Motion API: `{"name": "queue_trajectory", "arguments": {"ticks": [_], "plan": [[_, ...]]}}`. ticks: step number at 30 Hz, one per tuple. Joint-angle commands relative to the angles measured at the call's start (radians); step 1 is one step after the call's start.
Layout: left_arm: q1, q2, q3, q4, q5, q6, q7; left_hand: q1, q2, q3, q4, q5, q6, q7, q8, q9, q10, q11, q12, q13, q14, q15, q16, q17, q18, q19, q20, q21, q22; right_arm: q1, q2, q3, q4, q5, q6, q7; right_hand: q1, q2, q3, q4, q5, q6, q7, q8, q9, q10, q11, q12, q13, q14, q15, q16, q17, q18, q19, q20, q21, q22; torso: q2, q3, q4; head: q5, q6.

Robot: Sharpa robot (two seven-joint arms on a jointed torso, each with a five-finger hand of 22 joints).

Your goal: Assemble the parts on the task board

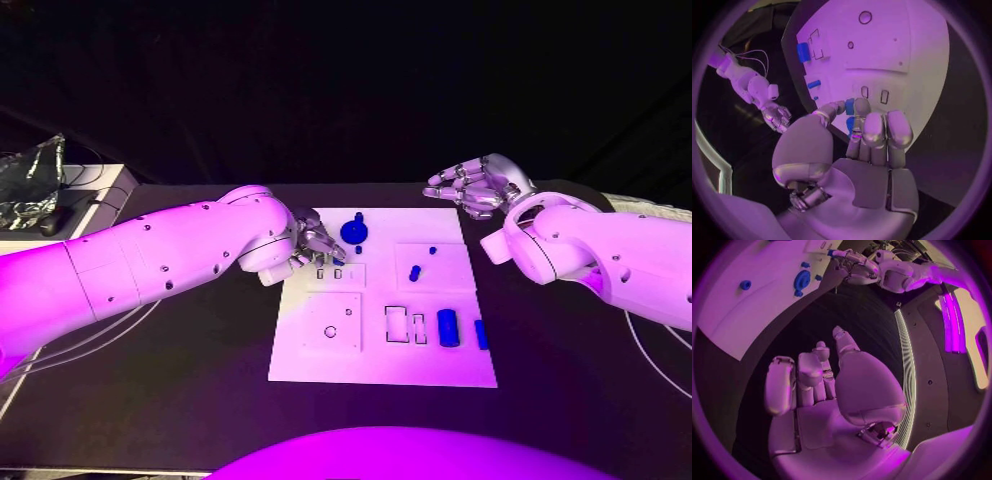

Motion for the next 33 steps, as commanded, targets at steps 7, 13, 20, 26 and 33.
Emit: {"name": "queue_trajectory", "arguments": {"ticks": [7,13,20,26,33], "plan": [[-0.007,0.003,-0.012,-0.004,-0.049,-0.041,-0.007,0.010,0.001,0.138,-0.135,0.005,0.035,-0.026,-0.006,0.008,0.028,-0.022,-0.011,0.010,0.008,-0.002,-0.005,-0.003,-0.018,0.011,-0.003,0.002,0.010,-0.001,0.001,0.000,-0.002,-0.010,0.012,0.012,-0.008,0.000,0.000,0.006,0.006,-0.003,0.004,-0.004,-0.008,-0.006,0.000,-0.004,-0.001,0.001,0.002,-0.006,0.000,-0.001,0.080,0.002,-0.003,0.192,-0.001,-0.0003,0.0011,-0.001,-0.007],[-0.012,0.002,-0.016,-0.003,-0.049,-0.037,-0.007,0.010,0.001,0.138,-0.135,0.005,0.035,-0.026,-0.006,0.008,0.028,-0.022,-0.011,0.010,0.008,-0.002,-0.005,-0.003,-0.018,0.011,-0.003,0.002,0.010,-0.001,0.001,0.000,-0.002,-0.011,0.013,0.012,-0.008,0.000,0.000,0.006,0.006,-0.003,0.004,-0.004,-0.008,-0.006,0.000,-0.004,-0.001,0.001,0.002,-0.006,0.000,-0.001,0.080,0.002,-0.003,0.192,0.000,-0.0009,0.0007,0.001,-0.008],[-0.015,0.002,-0.018,0.002,-0.049,-0.028,-0.005,0.010,0.001,0.140,-0.136,0.005,0.036,-0.026,-0.009,0.010,0.030,-0.022,-0.016,0.016,0.008,-0.002,-0.003,-0.005,-0.018,0.013,-0.002,0.000,0.017,-0.001,0.001,0.000,-0.003,-0.011,0.016,0.011,-0.008,0.000,0.000,0.006,0.006,-0.003,0.004,-0.004,-0.008,-0.006,0.000,-0.004,-0.001,0.001,0.002,-0.006,0.000,-0.001,0.080,0.002,-0.003,0.192,0.001,-0.0009,0.0005,0.001,-0.012],[-0.016,0.002,-0.019,0.006,-0.054,-0.015,-0.002,0.010,0.001,0.140,-0.136,0.005,0.036,-0.025,-0.009,0.011,0.030,-0.022,-0.017,0.016,0.008,-0.002,-0.003,-0.006,-0.018,0.013,-0.002,-0.001,0.018,-0.001,0.002,0.000,-0.004,-0.011,0.017,0.011,-0.008,0.000,0.000,0.006,0.006,-0.003,0.004,-0.004,-0.008,-0.006,0.000,-0.004,-0.001,0.001,0.002,-0.006,0.000,-0.001,0.080,0.002,-0.003,0.192,0.001,-0.0008,0.0010,0.000,-0.013],[-0.019,0.006,-0.021,0.004,-0.057,-0.007,0.000,0.010,0.001,0.140,-0.136,0.005,0.036,-0.025,-0.009,0.011,0.030,-0.022,-0.017,0.016,0.008,-0.002,-0.003,-0.006,-0.018,0.013,-0.002,-0.001,0.018,-0.001,0.003,0.000,-0.004,-0.011,0.018,0.011,-0.008,0.000,0.000,0.006,0.006,-0.003,0.004,-0.004,-0.010,-0.006,0.000,-0.004,-0.001,0.001,0.002,-0.005,0.000,-0.001,0.080,0.002,-0.004,0.192,0.001,-0.0014,0.0001,-0.002,-0.014]]}}
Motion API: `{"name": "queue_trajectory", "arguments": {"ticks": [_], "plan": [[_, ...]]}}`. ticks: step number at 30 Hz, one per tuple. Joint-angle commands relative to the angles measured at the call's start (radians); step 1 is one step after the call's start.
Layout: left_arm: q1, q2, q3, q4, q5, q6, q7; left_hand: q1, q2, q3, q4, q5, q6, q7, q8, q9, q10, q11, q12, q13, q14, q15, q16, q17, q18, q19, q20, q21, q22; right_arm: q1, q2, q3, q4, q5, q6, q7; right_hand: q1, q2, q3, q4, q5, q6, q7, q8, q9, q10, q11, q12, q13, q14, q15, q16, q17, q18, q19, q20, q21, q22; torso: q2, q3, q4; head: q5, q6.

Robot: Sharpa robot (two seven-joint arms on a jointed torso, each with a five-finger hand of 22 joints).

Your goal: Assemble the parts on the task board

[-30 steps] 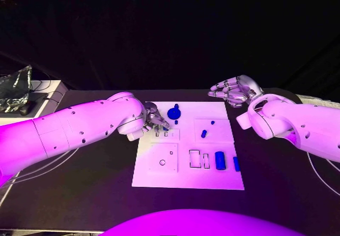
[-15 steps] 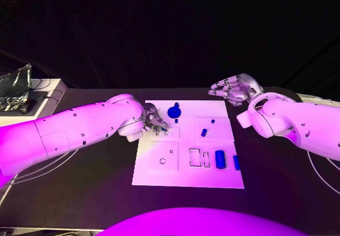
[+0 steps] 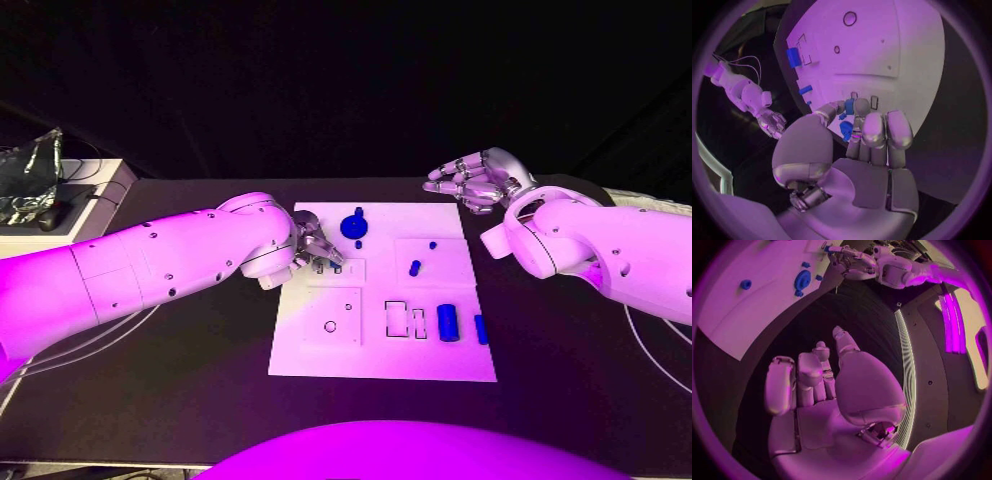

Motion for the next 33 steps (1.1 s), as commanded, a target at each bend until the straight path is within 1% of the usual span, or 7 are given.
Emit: {"name": "queue_trajectory", "arguments": {"ticks": [1,12,15,18,25,33], "plan": [[-0.002,0.004,-0.001,0.001,-0.008,0.021,0.007,0.010,0.001,0.140,-0.136,0.006,0.029,-0.026,0.000,0.001,0.021,-0.021,-0.005,0.001,0.004,0.002,-0.004,-0.002,-0.018,0.006,-0.002,-0.001,0.001,0.000,0.001,0.000,0.000,-0.010,0.016,0.010,-0.009,-0.001,0.001,0.006,0.006,-0.001,0.006,-0.004,-0.007,-0.007,-0.002,-0.004,-0.001,0.001,0.002,-0.005,0.001,-0.001,0.080,0.002,-0.004,0.191,0.000,-0.0003,-0.0005,0.000,-0.002],[-0.005,0.005,-0.004,0.002,-0.008,0.041,0.005,0.012,0.002,0.139,-0.136,0.006,0.029,-0.025,-0.001,0.002,0.022,-0.020,-0.007,0.004,0.004,0.002,-0.003,-0.002,-0.018,0.007,-0.002,-0.002,0.005,0.000,0.000,0.000,0.001,-0.010,0.016,0.010,-0.009,-0.001,0.001,0.006,0.006,-0.001,0.006,-0.004,-0.007,-0.007,-0.002,-0.004,-0.001,0.001,0.002,-0.005,0.001,-0.001,0.080,0.002,-0.004,0.191,0.000,0.0000,0.0002,-0.001,-0.006],[-0.005,0.005,-0.005,0.002,-0.008,0.043,0.004,0.012,0.002,0.139,-0.136,0.006,0.029,-0.025,-0.002,0.002,0.022,-0.020,-0.007,0.004,0.004,0.002,-0.003,-0.003,-0.018,0.007,-0.002,-0.003,0.005,0.000,0.000,0.000,0.000,-0.010,0.016,0.010,-0.009,-0.001,0.001,0.006,0.006,-0.001,0.006,-0.004,-0.007,-0.007,-0.002,-0.004,-0.001,0.001,0.002,-0.005,0.001,-0.001,0.080,0.002,-0.004,0.191,-0.001,0.0000,0.0005,-0.003,-0.008],[-0.005,0.005,-0.005,0.001,-0.008,0.047,0.003,0.013,0.002,0.138,-0.136,0.006,0.029,-0.025,-0.003,0.002,0.021,-0.020,-0.008,0.005,0.003,0.003,-0.003,-0.003,-0.019,0.007,-0.002,-0.004,0.007,0.000,0.000,0.000,0.000,-0.010,0.017,0.009,-0.009,-0.001,0.001,0.006,0.006,-0.001,0.006,-0.004,-0.007,-0.007,-0.002,-0.004,-0.001,0.001,0.002,-0.005,0.001,-0.001,0.080,0.002,-0.004,0.191,-0.001,0.0003,0.0001,0.001,-0.011],[-0.005,0.006,-0.006,-0.003,-0.008,0.053,0.002,0.013,0.002,0.138,-0.136,0.006,0.029,-0.025,-0.003,0.002,0.021,-0.020,-0.008,0.005,0.003,0.003,-0.003,-0.003,-0.019,0.007,-0.002,-0.004,0.007,0.000,0.002,0.000,0.000,-0.011,0.018,0.009,-0.009,-0.001,0.001,0.006,0.006,-0.001,0.006,-0.004,-0.007,-0.007,-0.002,-0.004,-0.001,0.001,0.002,-0.005,0.001,-0.001,0.080,0.002,-0.004,0.191,0.000,0.0004,-0.0004,0.000,-0.008],[-0.006,0.014,-0.010,-0.016,-0.017,0.054,0.002,0.014,0.003,0.137,-0.135,0.005,0.028,-0.024,-0.003,0.003,0.021,-0.020,-0.009,0.006,0.003,0.003,-0.004,-0.005,-0.019,0.007,-0.002,-0.007,0.009,0.000,0.000,0.000,0.002,-0.011,0.019,0.009,-0.009,-0.001,0.001,0.006,0.006,-0.001,0.006,-0.004,-0.007,-0.007,-0.002,-0.004,-0.001,0.001,0.002,-0.005,0.001,-0.001,0.080,0.002,-0.004,0.191,0.001,0.0006,-0.0005,0.000,-0.010]]}}
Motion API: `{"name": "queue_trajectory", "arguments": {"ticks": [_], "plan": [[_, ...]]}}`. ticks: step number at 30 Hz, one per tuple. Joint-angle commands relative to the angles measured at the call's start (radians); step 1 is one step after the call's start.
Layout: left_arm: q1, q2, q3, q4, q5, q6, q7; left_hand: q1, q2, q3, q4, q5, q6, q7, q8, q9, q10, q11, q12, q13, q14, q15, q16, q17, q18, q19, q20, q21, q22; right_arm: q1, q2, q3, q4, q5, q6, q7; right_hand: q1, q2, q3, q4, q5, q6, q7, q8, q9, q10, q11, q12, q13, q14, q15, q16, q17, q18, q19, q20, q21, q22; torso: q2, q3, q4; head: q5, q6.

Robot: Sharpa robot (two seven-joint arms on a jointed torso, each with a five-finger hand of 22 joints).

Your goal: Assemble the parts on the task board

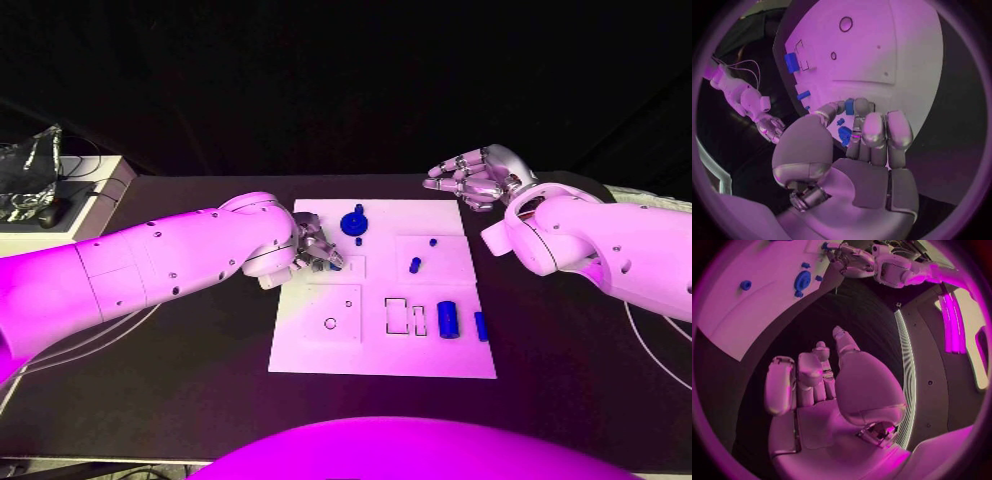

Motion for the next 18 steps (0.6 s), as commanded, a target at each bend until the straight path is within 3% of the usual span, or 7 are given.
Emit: {"name": "queue_trajectory", "arguments": {"ticks": [1,18], "plan": [[-0.002,0.005,-0.002,-0.005,-0.011,0.021,0.002,0.014,0.003,0.137,-0.135,0.003,0.028,-0.024,0.005,0.001,0.017,-0.023,-0.003,0.001,0.003,0.003,-0.005,-0.001,-0.019,0.007,-0.002,-0.007,0.001,0.000,-0.001,0.000,0.002,-0.010,0.015,0.010,-0.009,-0.001,0.001,0.006,0.006,-0.001,0.006,-0.004,-0.001,-0.008,-0.002,-0.004,0.000,0.001,0.002,-0.005,0.001,-0.001,0.080,0.002,-0.004,0.192,0.001,0.0003,-0.0004,-0.001,-0.002],[-0.005,0.023,-0.008,-0.012,-0.019,0.042,0.002,0.016,0.005,0.125,-0.131,0.001,0.031,-0.025,0.002,-0.001,0.021,-0.024,-0.004,0.004,0.004,0.003,-0.003,-0.001,-0.020,0.010,-0.001,-0.010,0.007,0.000,-0.001,0.000,0.004,-0.010,0.016,0.010,-0.009,-0.001,0.001,0.006,0.006,-0.001,0.006,-0.004,-0.001,-0.008,-0.002,-0.004,0.000,0.001,0.002,-0.005,0.001,-0.001,0.080,0.002,-0.004,0.192,0.000,0.0008,-0.0004,-0.002,-0.007]]}}
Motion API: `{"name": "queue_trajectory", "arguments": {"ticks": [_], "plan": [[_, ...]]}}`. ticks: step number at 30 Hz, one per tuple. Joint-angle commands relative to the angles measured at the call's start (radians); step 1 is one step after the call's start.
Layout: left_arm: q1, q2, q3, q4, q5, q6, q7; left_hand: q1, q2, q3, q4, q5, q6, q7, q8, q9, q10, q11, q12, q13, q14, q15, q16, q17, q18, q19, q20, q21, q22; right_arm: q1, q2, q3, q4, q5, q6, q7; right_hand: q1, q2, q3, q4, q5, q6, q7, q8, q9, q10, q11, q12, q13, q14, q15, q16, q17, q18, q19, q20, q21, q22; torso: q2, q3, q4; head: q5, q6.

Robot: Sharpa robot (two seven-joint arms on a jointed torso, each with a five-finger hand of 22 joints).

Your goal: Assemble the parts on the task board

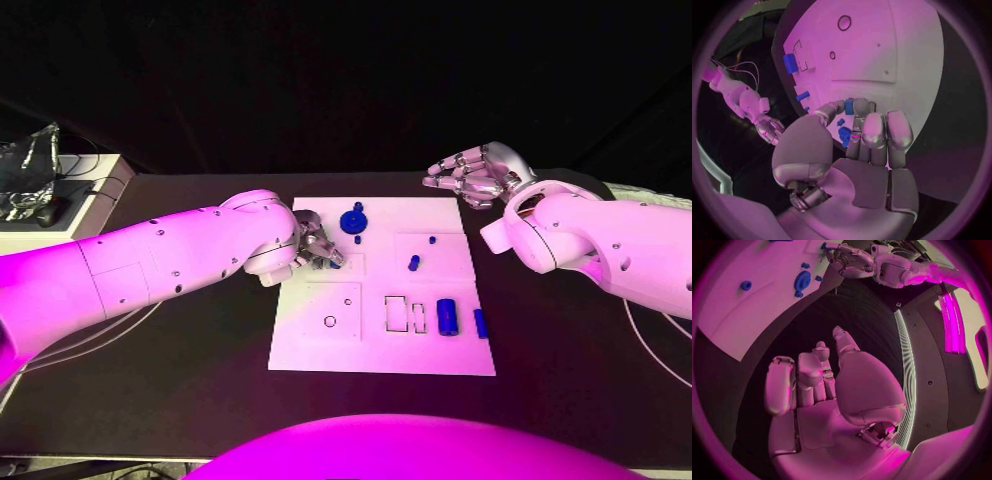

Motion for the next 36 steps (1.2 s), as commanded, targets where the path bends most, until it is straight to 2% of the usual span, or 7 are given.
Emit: {"name": "queue_trajectory", "arguments": {"ticks": [1,8,23,25,28,29,36], "plan": [[-0.006,0.010,-0.005,0.001,-0.004,0.038,0.001,0.017,0.007,0.117,-0.130,0.004,0.024,-0.018,0.003,-0.004,0.012,-0.018,-0.003,0.003,0.004,0.002,-0.001,0.000,-0.020,0.007,0.003,-0.007,0.004,0.000,0.000,0.000,0.002,-0.009,0.014,0.010,-0.009,-0.001,0.001,0.006,0.006,-0.001,0.006,-0.004,-0.001,-0.005,0.001,-0.004,0.000,0.001,0.002,-0.005,0.001,-0.001,0.080,0.002,-0.004,0.192,0.000,0.0004,-0.0006,0.000,-0.001],[-0.007,0.019,-0.006,-0.002,-0.003,0.054,-0.003,0.024,0.022,0.063,-0.123,0.000,0.039,-0.027,0.007,-0.007,0.021,-0.021,-0.003,0.006,0.006,0.002,0.007,0.003,-0.023,0.012,0.002,-0.007,0.012,0.000,-0.001,0.000,0.003,-0.010,0.015,0.010,-0.009,-0.001,0.001,0.006,0.007,0.000,0.006,-0.004,-0.005,-0.005,0.001,-0.004,0.000,0.001,0.002,-0.005,0.001,-0.001,0.080,0.002,-0.005,0.192,-0.001,0.0003,-0.0004,0.000,-0.001],[-0.007,0.027,-0.006,-0.007,-0.005,0.033,-0.001,0.030,0.057,-0.039,-0.095,-0.012,0.047,-0.039,0.028,-0.003,0.027,-0.026,0.000,0.012,0.006,-0.001,0.014,-0.003,-0.028,0.021,0.000,-0.013,0.028,-0.001,0.001,0.000,0.002,-0.011,0.019,0.009,-0.009,-0.001,0.001,0.006,0.007,0.000,0.006,-0.004,-0.005,-0.005,0.001,-0.004,0.000,0.001,0.002,-0.005,0.001,-0.001,0.080,0.002,-0.005,0.192,-0.001,-0.0002,0.0006,-0.001,0.001],[-0.007,0.027,-0.006,-0.007,-0.006,0.029,-0.001,0.029,0.061,-0.069,-0.085,-0.016,0.047,-0.039,0.028,-0.004,0.025,-0.025,0.001,0.014,0.006,-0.001,0.013,-0.005,-0.028,0.021,0.000,-0.015,0.030,-0.001,0.001,0.000,0.002,-0.011,0.019,0.009,-0.009,-0.001,0.001,0.006,0.007,0.000,0.006,-0.004,-0.005,-0.005,0.001,-0.004,0.000,0.001,0.002,-0.005,0.001,-0.001,0.080,0.002,-0.005,0.192,-0.001,-0.0004,0.0004,-0.002,0.001],[-0.007,0.027,-0.006,-0.008,-0.007,0.024,-0.001,0.012,0.062,-0.160,-0.055,-0.022,0.055,-0.044,0.032,-0.005,0.025,-0.026,0.005,0.016,0.005,-0.001,0.012,-0.009,-0.029,0.022,-0.002,-0.018,0.032,-0.002,0.001,0.000,0.002,-0.011,0.019,0.009,-0.009,-0.001,0.001,0.005,0.008,-0.001,0.007,-0.004,-0.006,-0.006,0.001,-0.005,-0.001,0.001,0.002,-0.006,0.001,-0.001,0.080,0.003,-0.005,0.192,0.000,-0.0004,0.0008,-0.001,0.002],[-0.007,0.027,-0.006,-0.008,-0.008,0.024,0.000,0.050,0.096,-0.260,-0.043,-0.019,0.051,-0.046,0.026,-0.010,0.020,-0.027,0.005,0.017,0.005,0.000,0.012,-0.010,-0.030,0.024,-0.005,-0.021,0.034,-0.002,0.001,0.000,0.001,-0.011,0.019,0.009,-0.009,-0.001,0.001,0.005,0.008,-0.001,0.007,-0.004,-0.006,-0.006,0.001,-0.005,-0.001,0.001,0.002,-0.006,0.001,-0.001,0.080,0.003,-0.005,0.192,-0.001,-0.0005,0.0006,-0.001,0.002],[-0.007,0.024,-0.006,-0.008,-0.013,0.025,-0.001,0.046,0.085,-0.354,0.003,-0.018,0.059,-0.048,0.028,-0.015,0.020,-0.027,0.009,0.016,0.004,-0.002,0.013,-0.014,-0.031,0.026,-0.004,-0.026,0.040,-0.003,0.000,0.000,0.001,-0.011,0.018,0.011,-0.009,-0.001,0.001,0.005,0.008,-0.001,0.007,-0.004,-0.006,-0.006,0.001,-0.005,-0.001,0.001,0.002,-0.006,0.001,-0.001,0.080,0.003,-0.005,0.192,-0.001,-0.0012,0.0000,-0.001,0.004]]}}
